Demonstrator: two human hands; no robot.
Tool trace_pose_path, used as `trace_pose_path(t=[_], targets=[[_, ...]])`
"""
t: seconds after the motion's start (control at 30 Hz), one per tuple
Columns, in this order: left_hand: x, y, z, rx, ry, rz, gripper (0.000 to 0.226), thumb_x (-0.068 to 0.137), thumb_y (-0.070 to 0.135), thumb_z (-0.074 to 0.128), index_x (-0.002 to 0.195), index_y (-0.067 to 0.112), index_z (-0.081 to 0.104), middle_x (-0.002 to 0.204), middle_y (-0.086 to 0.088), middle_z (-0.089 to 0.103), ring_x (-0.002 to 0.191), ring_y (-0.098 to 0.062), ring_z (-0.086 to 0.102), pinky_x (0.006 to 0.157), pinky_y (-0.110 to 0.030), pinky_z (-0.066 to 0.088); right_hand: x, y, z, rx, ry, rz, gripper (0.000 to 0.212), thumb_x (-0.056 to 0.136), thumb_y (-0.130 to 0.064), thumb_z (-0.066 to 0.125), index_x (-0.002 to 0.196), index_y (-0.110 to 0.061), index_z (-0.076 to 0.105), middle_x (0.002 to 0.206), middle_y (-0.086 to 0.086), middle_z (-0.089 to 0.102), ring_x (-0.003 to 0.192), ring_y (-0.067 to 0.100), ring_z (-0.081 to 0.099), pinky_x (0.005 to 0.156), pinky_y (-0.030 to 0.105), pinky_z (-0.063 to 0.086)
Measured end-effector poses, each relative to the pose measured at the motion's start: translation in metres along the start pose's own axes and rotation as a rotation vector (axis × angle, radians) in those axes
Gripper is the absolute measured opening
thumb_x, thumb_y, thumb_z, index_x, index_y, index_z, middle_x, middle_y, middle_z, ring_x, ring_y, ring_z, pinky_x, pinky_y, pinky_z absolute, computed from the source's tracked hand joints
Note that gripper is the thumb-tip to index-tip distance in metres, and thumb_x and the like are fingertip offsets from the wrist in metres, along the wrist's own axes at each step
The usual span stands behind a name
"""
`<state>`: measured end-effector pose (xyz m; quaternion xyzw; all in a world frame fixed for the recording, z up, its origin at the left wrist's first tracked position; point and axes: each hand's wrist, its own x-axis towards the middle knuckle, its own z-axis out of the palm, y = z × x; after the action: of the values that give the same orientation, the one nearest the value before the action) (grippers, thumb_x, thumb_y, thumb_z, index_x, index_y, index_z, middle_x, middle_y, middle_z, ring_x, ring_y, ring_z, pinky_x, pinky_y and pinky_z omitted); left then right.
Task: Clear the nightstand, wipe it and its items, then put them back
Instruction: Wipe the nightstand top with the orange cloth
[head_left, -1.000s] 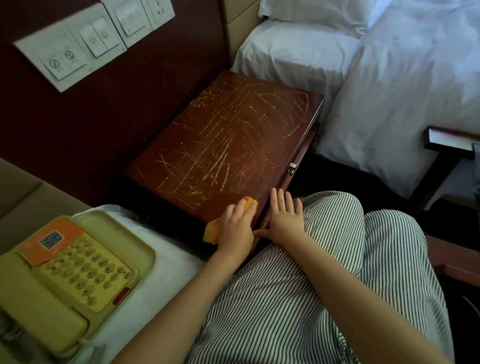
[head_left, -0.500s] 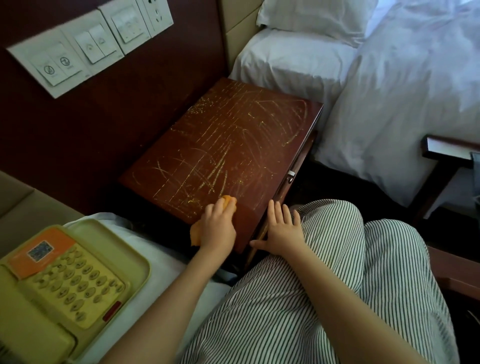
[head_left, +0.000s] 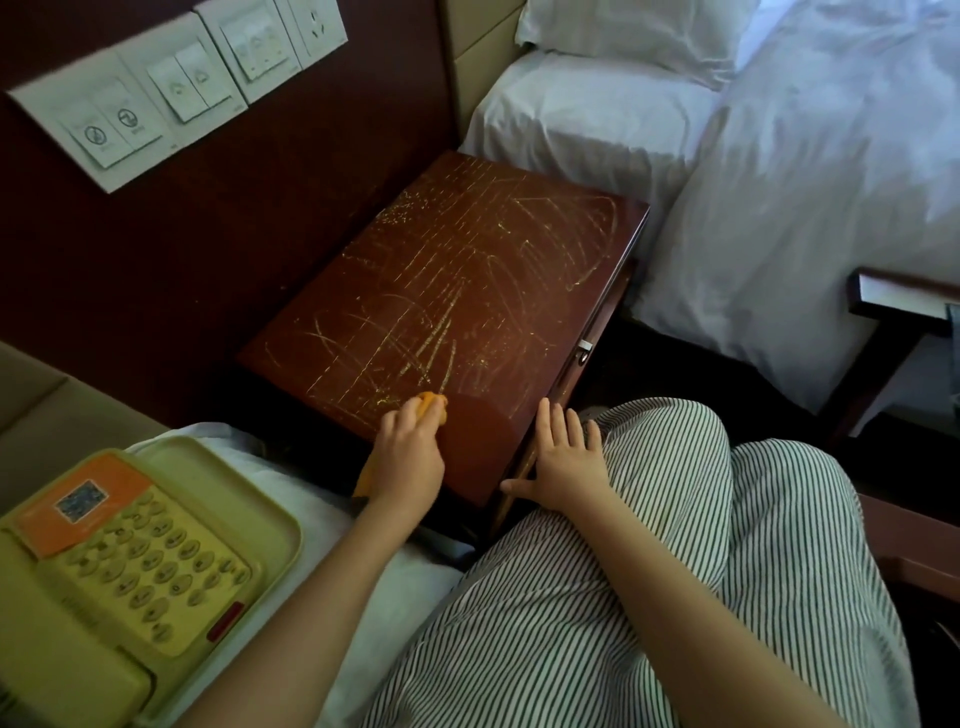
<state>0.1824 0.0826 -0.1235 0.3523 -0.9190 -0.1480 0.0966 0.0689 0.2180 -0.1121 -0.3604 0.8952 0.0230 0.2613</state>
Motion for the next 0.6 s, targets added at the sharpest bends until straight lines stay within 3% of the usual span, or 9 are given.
trace_pose_path(t=[0.13, 0.27, 0.4, 0.6], targets=[[0.011, 0.034, 0.009, -0.033, 0.001, -0.034, 0.048, 0.096, 0.008, 0.037, 0.142, 0.022, 0.037, 0.143, -0.002, 0.038, 0.121, -0.022, 0.036, 0.098, -0.032, 0.036, -0.002, -0.002, -0.004, -0.007, 0.034, 0.004, 0.111, 0.083, -0.066, 0.050, 0.147, -0.007, -0.019, 0.156, 0.011, -0.019, 0.144, 0.027, -0.013, 0.115, 0.044, -0.008], [-0.013, 0.045, 0.017, -0.059, -0.097, 0.239, 0.050, 0.094, 0.006, 0.041, 0.142, 0.020, 0.038, 0.143, -0.003, 0.039, 0.123, -0.022, 0.036, 0.101, -0.032, 0.034, -0.003, -0.002, -0.004, -0.004, 0.027, 0.003, 0.109, 0.084, -0.064, 0.050, 0.147, -0.008, -0.019, 0.156, 0.011, -0.019, 0.144, 0.027, -0.014, 0.115, 0.045, -0.008], [-0.033, 0.011, 0.009, -0.124, -0.161, 0.427, 0.048, 0.090, 0.001, 0.045, 0.134, 0.019, 0.050, 0.132, -0.004, 0.052, 0.114, -0.026, 0.048, 0.093, -0.038, 0.046, -0.002, -0.001, -0.003, 0.004, 0.029, 0.006, 0.109, 0.083, -0.065, 0.050, 0.148, -0.010, -0.018, 0.156, 0.011, -0.018, 0.144, 0.027, -0.013, 0.115, 0.045, -0.007], [-0.006, -0.011, -0.001, -0.101, -0.052, 0.113, 0.044, 0.096, 0.005, 0.041, 0.137, 0.020, 0.045, 0.135, -0.005, 0.047, 0.116, -0.024, 0.041, 0.096, -0.036, 0.041, -0.004, -0.002, -0.006, -0.006, 0.038, -0.006, 0.109, 0.083, -0.065, 0.050, 0.148, -0.007, -0.016, 0.156, 0.012, -0.018, 0.144, 0.029, -0.012, 0.115, 0.046, -0.007]])
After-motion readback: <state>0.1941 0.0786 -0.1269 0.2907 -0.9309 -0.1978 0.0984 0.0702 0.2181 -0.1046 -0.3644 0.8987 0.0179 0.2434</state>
